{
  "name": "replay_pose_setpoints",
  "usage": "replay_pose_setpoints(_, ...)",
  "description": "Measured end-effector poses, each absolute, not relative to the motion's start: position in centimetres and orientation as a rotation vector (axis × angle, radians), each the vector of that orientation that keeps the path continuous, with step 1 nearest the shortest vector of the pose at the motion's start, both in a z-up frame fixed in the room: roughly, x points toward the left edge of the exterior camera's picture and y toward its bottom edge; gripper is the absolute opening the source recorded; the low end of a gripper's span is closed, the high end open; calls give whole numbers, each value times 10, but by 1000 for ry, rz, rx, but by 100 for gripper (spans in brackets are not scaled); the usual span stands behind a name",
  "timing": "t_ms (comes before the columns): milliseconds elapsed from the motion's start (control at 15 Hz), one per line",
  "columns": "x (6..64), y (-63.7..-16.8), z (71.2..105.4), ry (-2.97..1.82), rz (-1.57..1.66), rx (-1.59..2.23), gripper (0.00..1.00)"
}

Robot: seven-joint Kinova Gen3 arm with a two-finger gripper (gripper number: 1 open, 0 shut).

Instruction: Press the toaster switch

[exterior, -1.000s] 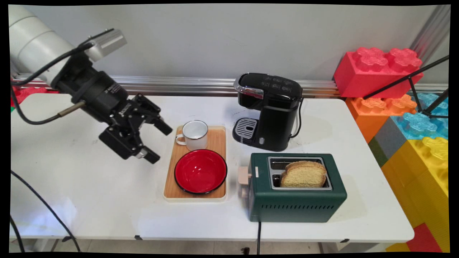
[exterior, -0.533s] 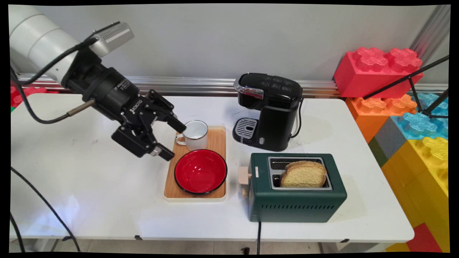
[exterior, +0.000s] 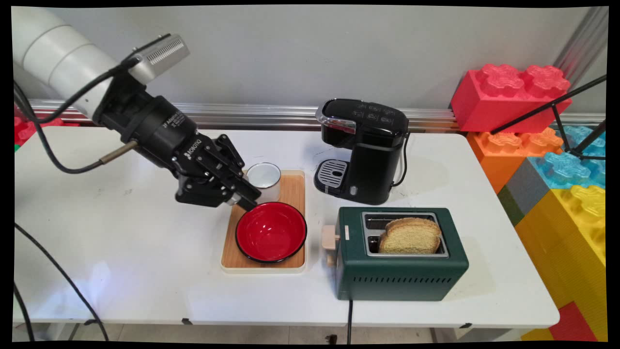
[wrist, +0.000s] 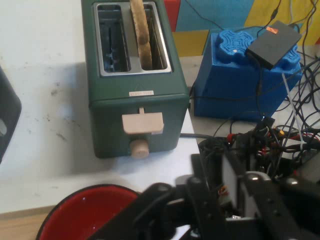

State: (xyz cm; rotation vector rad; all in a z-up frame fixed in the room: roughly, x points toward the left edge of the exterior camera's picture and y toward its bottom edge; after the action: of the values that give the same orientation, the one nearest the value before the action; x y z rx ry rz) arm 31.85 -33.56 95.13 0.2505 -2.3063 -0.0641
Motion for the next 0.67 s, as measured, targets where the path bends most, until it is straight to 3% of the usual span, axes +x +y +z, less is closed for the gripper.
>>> replay_pose_setpoints(667, 261, -353, 935, -2348, -74, 272, 0)
